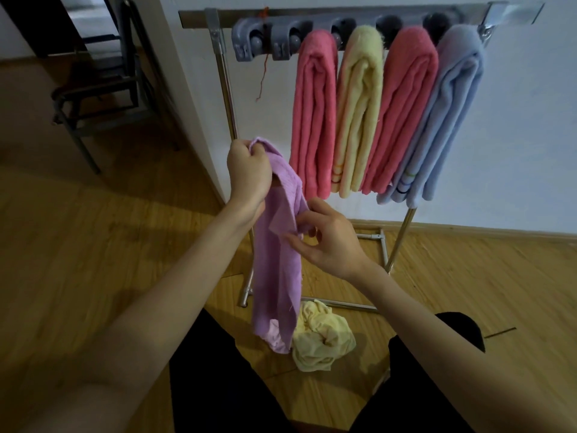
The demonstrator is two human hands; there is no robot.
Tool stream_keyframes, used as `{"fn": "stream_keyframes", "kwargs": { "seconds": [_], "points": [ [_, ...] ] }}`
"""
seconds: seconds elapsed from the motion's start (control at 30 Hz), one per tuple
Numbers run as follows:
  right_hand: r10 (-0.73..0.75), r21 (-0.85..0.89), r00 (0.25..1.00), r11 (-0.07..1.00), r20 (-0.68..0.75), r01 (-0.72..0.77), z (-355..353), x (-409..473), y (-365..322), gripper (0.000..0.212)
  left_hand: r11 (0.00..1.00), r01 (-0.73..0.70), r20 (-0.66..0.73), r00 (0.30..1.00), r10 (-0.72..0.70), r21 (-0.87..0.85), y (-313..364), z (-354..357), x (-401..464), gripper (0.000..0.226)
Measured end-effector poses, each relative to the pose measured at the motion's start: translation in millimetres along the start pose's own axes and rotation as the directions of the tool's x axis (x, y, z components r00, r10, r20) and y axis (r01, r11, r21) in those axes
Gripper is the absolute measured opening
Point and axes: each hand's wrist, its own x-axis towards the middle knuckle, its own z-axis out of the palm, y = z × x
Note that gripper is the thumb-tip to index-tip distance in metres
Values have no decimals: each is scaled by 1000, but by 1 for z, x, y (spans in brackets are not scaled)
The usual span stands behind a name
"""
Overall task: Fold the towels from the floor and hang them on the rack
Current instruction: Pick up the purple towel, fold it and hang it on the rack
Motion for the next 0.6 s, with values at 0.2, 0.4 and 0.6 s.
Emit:
{"fn": "stream_keyframes", "kwargs": {
  "seconds": [0.2, 0.4, 0.6],
  "points": [
    [78, 100, 996, 992, -48, -73, -13, 1, 18, 12, 999, 35, 15, 999, -35, 2, 3, -7, 3, 25],
    [220, 252, 969, 949, -111, -187, -47, 5, 36, 8, 994, 16, 259, 965, -45, 112, 14, -24, -2, 19],
    [260, 326, 961, 920, -92, -217, -77, 18, 48, 9, 865, -248, 489, 872, 4, 436, 32, -44, 2, 12]
  ]
}}
